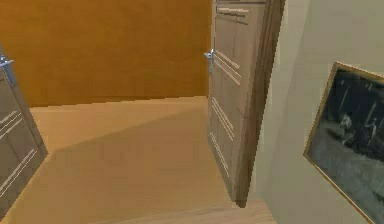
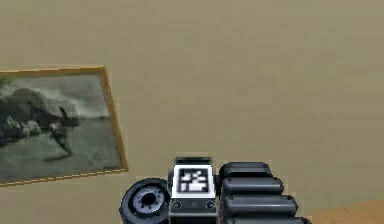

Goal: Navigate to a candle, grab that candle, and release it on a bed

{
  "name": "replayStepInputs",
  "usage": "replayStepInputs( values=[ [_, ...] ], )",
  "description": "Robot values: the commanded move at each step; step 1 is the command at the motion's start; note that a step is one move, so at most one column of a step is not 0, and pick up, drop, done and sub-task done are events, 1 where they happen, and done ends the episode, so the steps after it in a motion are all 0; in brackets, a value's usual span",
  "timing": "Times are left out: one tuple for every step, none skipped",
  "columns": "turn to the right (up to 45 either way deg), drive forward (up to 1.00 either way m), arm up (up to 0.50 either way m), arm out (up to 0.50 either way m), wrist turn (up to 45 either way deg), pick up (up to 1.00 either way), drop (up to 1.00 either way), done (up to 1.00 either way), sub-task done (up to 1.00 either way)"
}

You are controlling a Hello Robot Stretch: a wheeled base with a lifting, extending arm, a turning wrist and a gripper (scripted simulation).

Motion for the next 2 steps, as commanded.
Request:
replayStepInputs(
  values=[
    [-6.0,0.00,0.00,0.00,0.0,0.00,0.00,0.00,0.00],
    [0.0,0.75,0.00,0.00,0.0,0.00,0.00,0.00,0.00]
  ],
)
